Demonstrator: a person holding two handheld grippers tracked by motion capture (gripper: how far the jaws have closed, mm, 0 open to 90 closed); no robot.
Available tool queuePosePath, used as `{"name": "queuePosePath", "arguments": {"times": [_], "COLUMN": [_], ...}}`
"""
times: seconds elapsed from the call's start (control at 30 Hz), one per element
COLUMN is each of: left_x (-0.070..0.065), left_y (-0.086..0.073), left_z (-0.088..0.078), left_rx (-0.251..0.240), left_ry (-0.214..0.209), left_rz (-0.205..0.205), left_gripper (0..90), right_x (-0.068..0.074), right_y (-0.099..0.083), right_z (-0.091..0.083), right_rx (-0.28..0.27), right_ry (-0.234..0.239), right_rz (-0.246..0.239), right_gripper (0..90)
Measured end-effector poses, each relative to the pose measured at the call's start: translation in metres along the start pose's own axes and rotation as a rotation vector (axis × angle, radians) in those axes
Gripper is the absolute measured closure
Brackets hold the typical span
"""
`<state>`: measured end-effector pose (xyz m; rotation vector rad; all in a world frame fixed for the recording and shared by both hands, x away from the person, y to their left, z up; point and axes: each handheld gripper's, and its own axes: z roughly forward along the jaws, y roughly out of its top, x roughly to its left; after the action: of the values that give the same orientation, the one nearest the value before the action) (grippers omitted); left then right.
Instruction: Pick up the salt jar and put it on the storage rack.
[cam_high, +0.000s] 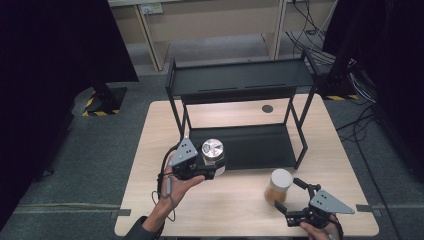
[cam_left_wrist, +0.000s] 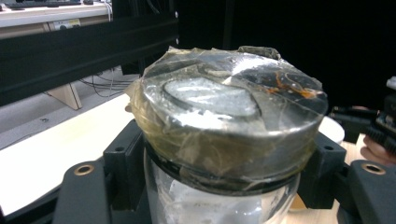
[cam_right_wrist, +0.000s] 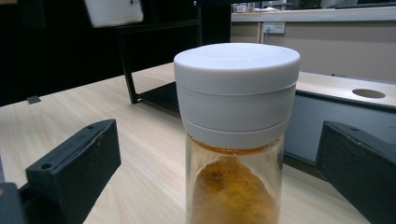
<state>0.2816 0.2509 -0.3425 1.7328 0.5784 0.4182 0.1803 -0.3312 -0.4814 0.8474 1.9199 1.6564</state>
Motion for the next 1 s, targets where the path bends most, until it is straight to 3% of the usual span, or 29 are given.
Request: {"name": "queuePosePath", "arguments": {"times": [0.53, 1.0], "left_x": [0.012, 0.025], "left_y": [0.041, 0.081], "left_z": [0.014, 0.015], "left_rx": [-0.005, -0.007], "left_ry": [-0.003, -0.001], "left_rz": [-0.005, -0.025], "left_gripper": [30.9, 30.9], "right_x": [0.0, 0.0], "right_y": [0.0, 0.0], "right_z": [0.0, 0.0], "right_rx": [0.005, 0.007], "right_ry": [-0.001, -0.001], "right_rz": [0.002, 0.005], "right_gripper": [0.3, 0.3]}}
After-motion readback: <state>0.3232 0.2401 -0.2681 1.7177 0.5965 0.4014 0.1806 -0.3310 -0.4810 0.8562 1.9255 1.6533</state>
